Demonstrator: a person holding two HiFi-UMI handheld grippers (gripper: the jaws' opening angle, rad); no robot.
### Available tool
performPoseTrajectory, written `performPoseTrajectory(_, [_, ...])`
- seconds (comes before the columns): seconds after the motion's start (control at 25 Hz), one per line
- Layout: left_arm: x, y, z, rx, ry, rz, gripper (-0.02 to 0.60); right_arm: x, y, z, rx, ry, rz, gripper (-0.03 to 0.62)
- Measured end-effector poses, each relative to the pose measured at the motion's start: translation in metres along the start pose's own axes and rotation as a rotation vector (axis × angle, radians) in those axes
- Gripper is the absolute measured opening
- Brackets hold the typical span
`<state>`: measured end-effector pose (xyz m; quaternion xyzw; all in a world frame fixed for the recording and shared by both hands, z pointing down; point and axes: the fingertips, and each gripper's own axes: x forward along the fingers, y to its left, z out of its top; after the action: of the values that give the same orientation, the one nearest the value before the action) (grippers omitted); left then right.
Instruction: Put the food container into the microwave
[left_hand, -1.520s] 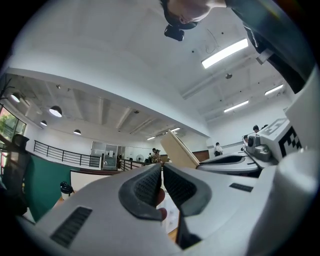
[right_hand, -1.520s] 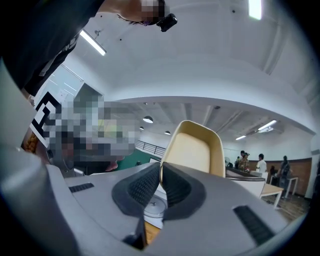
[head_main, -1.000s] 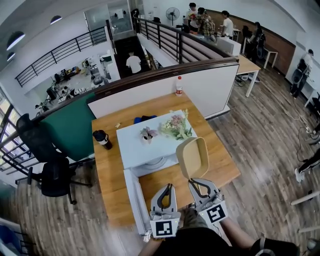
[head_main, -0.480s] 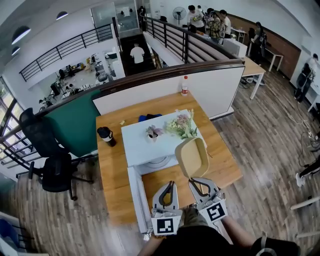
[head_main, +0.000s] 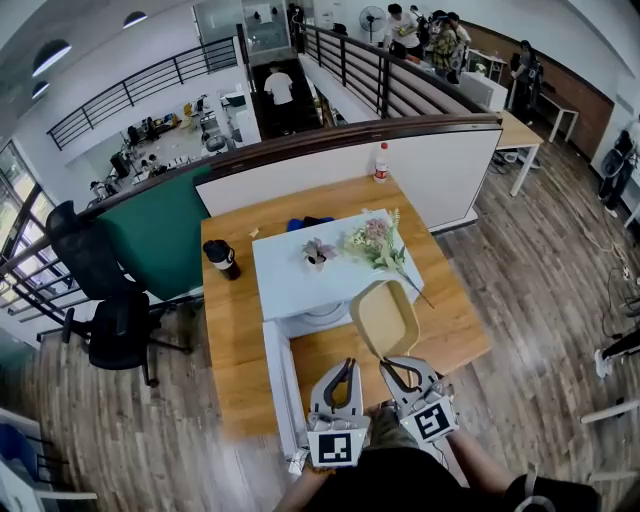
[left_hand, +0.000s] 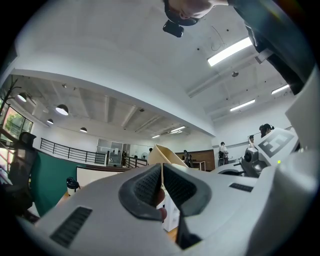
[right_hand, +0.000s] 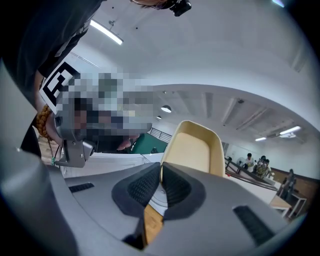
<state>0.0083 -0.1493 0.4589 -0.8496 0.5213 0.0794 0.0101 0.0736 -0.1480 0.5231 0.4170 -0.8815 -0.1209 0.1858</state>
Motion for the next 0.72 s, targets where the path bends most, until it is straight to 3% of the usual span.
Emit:
performPoseTrajectory(0.12, [-0.003, 0.001, 0.0, 0.025, -0.002, 0.0, 0.028, 0.002, 0.008, -0.005, -0.005, 0.009, 0.025, 0.021])
performPoseTrajectory(0.72, [-0.009, 0.002, -0.007, 0.005, 0.011, 0.005, 0.028, 0.007, 0.033, -0.038, -0.05, 0.081, 0.094, 0.021])
